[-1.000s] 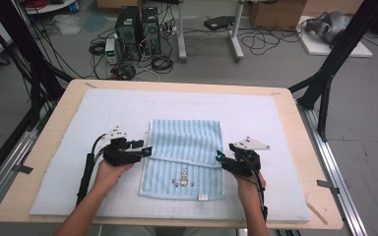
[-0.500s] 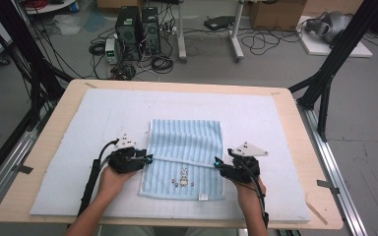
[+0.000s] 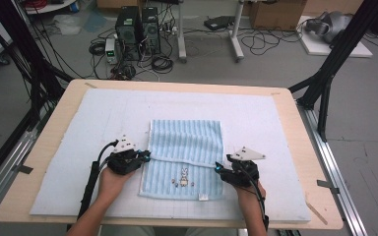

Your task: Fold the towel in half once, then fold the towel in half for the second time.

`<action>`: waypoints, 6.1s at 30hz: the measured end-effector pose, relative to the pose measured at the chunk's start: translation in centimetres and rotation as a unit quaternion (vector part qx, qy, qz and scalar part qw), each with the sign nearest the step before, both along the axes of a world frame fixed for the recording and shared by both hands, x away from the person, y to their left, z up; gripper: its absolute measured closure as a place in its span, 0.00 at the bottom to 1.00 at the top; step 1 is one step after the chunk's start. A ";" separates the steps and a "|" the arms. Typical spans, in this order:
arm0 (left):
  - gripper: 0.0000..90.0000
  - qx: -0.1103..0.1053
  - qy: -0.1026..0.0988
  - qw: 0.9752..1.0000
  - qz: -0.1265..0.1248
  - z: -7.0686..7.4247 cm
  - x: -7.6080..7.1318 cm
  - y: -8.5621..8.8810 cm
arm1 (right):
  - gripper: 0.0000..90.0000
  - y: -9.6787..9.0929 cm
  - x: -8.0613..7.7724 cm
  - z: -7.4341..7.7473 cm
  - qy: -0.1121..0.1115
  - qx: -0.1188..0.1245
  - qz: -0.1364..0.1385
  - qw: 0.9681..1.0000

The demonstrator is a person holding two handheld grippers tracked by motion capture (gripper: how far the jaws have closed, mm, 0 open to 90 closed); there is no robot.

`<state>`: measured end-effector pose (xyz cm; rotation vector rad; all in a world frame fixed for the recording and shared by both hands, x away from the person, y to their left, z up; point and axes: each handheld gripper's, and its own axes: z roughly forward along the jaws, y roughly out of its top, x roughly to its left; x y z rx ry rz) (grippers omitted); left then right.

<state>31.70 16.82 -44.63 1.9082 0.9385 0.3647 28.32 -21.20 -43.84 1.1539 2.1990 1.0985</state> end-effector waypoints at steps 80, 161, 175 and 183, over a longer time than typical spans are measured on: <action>0.61 -0.106 -0.027 0.994 -0.016 1.7 -1.5 2.9 | 0.70 1.7 -3.5 0.6 0.014 -0.028 0.064 0.997; 0.18 -0.146 -0.072 0.987 -0.005 4.0 2.7 3.2 | 0.13 -4.4 2.7 3.5 -0.067 0.041 0.004 0.997; 0.18 -0.126 -0.042 0.991 0.029 4.9 5.5 3.5 | 0.13 -4.2 2.7 3.6 -0.066 0.037 0.014 0.997; 0.23 -0.077 -0.043 0.995 0.045 4.6 8.0 2.2 | 0.13 -4.4 2.3 3.8 -0.067 0.038 0.019 0.997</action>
